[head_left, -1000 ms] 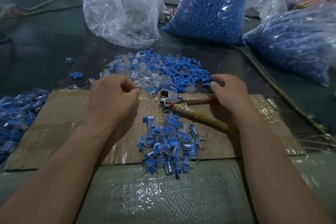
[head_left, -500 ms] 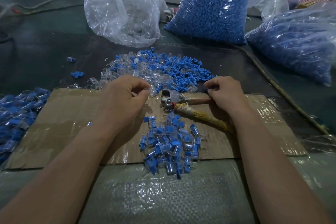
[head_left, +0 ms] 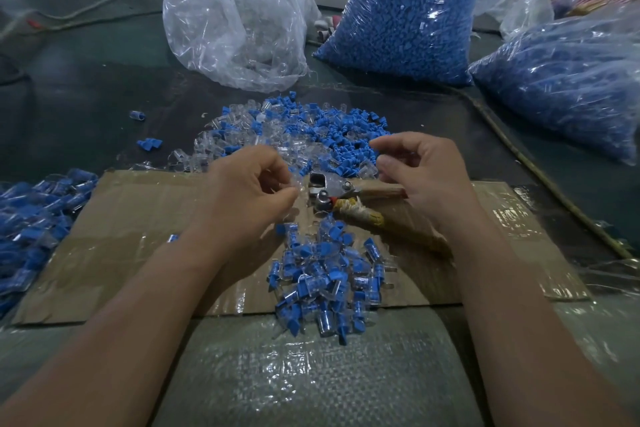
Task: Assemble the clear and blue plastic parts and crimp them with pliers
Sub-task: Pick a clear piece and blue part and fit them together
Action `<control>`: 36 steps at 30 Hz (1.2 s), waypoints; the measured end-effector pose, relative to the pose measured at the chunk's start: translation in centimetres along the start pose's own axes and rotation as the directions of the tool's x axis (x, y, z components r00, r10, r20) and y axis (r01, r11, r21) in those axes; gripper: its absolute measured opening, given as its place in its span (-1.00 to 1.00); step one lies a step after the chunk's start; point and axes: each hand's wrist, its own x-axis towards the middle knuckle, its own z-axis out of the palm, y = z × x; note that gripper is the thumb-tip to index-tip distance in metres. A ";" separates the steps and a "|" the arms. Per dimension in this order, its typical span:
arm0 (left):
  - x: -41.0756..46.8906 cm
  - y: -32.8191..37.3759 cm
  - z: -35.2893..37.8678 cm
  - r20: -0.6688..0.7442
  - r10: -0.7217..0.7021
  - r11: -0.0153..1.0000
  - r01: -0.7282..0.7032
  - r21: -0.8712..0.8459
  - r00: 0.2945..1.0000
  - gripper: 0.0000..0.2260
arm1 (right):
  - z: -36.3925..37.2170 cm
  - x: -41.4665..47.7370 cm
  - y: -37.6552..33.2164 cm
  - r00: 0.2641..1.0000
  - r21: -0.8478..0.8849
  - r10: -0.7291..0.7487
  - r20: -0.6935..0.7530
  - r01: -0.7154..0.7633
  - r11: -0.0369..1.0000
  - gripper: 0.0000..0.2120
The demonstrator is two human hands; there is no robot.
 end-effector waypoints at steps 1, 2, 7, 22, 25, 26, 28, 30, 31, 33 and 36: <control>0.0 0.0 0.0 0.012 0.005 1.000 -0.005 -0.010 1.000 -0.79 | 0.4 -0.2 -0.4 0.999 0.006 -0.018 0.029 0.018 1.000 -0.67; 0.1 -0.1 0.1 0.022 0.005 1.000 -0.004 -0.023 1.000 -0.77 | 0.8 -0.4 -0.8 0.998 0.009 -0.041 0.050 0.041 0.999 -0.68; 0.2 0.1 0.2 0.037 -0.053 0.992 0.057 -0.113 0.998 -0.68 | 2.5 -1.4 -2.0 0.988 0.175 -0.125 0.089 0.108 0.979 -0.75; 0.1 1.2 0.1 0.052 -0.119 0.958 0.129 -0.258 0.992 -0.78 | 4.1 -2.0 -2.2 0.966 0.170 -0.248 0.070 0.233 0.957 -0.84; 0.1 1.3 0.0 0.047 -0.129 0.947 0.137 -0.291 0.990 -0.79 | 4.3 -2.0 -2.2 0.967 0.167 -0.238 0.092 0.220 0.961 -0.84; 0.1 1.4 0.0 0.048 -0.132 0.942 0.140 -0.305 0.990 -0.78 | 4.3 -2.0 -2.2 0.968 0.167 -0.233 0.089 0.216 0.962 -0.84; 0.1 1.5 0.0 0.044 -0.132 0.932 0.139 -0.335 0.990 -0.76 | 4.2 -1.9 -2.1 0.972 0.173 -0.220 0.080 0.204 0.964 -0.85; 0.1 1.5 0.0 0.048 -0.135 0.922 0.143 -0.360 0.990 -0.76 | 4.1 -1.9 -2.0 0.977 0.183 -0.198 0.079 0.182 0.966 -0.86; 0.1 1.5 0.0 0.053 -0.137 0.917 0.147 -0.370 0.989 -0.77 | 4.1 -1.9 -2.0 0.978 0.189 -0.191 0.083 0.173 0.967 -0.87; 0.1 1.6 0.0 0.068 -0.147 0.903 0.162 -0.397 0.987 -0.80 | 4.1 -2.0 -2.1 0.977 0.194 -0.187 0.101 0.165 0.967 -0.86; 0.1 1.6 -0.2 0.083 -0.166 0.872 0.186 -0.453 0.983 -0.81 | 4.1 -2.1 -2.3 0.972 0.201 -0.203 0.116 0.177 0.963 -0.86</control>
